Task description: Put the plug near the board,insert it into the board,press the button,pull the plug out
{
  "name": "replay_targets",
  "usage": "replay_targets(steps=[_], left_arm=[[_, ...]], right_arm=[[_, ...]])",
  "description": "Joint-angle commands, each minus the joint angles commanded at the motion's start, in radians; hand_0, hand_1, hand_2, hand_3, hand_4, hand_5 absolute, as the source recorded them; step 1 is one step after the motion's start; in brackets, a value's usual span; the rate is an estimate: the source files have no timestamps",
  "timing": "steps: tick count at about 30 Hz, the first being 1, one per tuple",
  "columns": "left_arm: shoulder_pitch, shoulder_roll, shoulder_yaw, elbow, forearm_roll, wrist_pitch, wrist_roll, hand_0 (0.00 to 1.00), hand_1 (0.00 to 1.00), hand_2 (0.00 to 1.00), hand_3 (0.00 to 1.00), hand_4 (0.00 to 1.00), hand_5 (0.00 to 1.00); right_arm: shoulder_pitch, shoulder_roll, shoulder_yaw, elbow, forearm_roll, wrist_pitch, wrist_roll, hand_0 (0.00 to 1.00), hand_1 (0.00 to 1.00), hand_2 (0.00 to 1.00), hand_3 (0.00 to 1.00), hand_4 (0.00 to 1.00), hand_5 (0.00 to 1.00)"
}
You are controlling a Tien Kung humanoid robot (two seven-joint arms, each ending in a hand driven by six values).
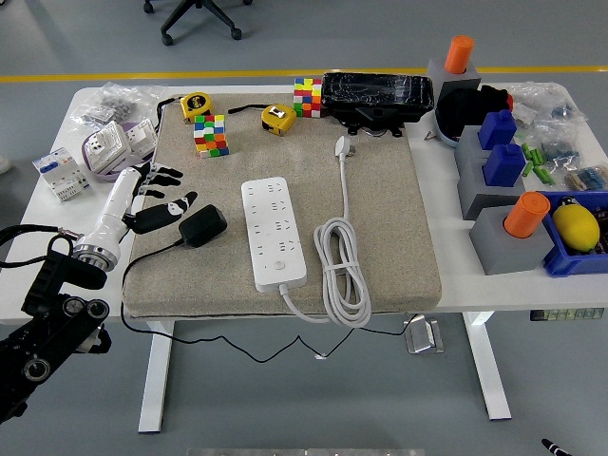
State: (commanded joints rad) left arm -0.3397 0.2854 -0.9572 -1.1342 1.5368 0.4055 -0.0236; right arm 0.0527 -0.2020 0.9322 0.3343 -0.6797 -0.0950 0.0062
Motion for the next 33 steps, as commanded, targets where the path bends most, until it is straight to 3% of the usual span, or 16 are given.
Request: replay_targets(steps=[1,6,15,25,26,31,32,33], left_arm=[[-0.003,-0.001,0.008,0.003,0.021,0.006,0.008,0.751,0.827,0.838,0.806,0.998,0.437],[-0.017,-0.006,0.04,0.022,0.095,0.023,0.038,0.751,0.827,0.838,0.806,0.998,0.437],[-0.033,-0.012,0.093,0.049,0.11,0.003,0.082,0.749,0.809,0.819,0.809,0.998,0.452],[-0.058,-0.035,0.148,0.099,0.114,0.016,0.084,0.748,0.802,0.793,0.791,0.998,0.444],[-0.062,-0.038,0.153,0.105,0.117,0.017,0.086,0.724,0.772,0.763,0.767,0.998,0.404],[-0.08,-0.05,0.172,0.135,0.132,0.03,0.093,0.724,0.772,0.763,0.767,0.998,0.404],[-0.083,-0.051,0.175,0.138,0.132,0.034,0.094,0.596,0.615,0.597,0.665,0.998,0.257],[-0.085,-0.053,0.177,0.141,0.132,0.037,0.094,0.596,0.615,0.597,0.665,0.998,0.257]], right_arm=[[0.0,0.0,-0.001,0.0,0.001,0.0,0.0,0.611,0.642,0.652,0.552,0.938,0.501],[0.0,0.0,-0.005,-0.001,0.002,0.001,-0.001,0.611,0.642,0.652,0.552,0.938,0.501],[0.001,-0.003,-0.014,-0.001,0.005,0.001,0.0,0.611,0.642,0.652,0.552,0.938,0.5],[0.002,-0.005,-0.018,0.001,0.005,0.001,0.001,0.611,0.641,0.652,0.552,0.938,0.5],[0.002,-0.005,-0.017,0.001,0.004,0.001,0.001,0.611,0.641,0.652,0.552,0.938,0.5],[-0.001,-0.004,-0.017,0.002,0.002,0.001,0.001,0.611,0.641,0.652,0.552,0.938,0.5],[-0.001,-0.004,-0.016,0.002,0.002,0.001,0.001,0.611,0.641,0.652,0.552,0.937,0.498],[-0.001,-0.003,-0.015,0.002,0.002,0.001,0.001,0.611,0.641,0.652,0.552,0.937,0.498]])
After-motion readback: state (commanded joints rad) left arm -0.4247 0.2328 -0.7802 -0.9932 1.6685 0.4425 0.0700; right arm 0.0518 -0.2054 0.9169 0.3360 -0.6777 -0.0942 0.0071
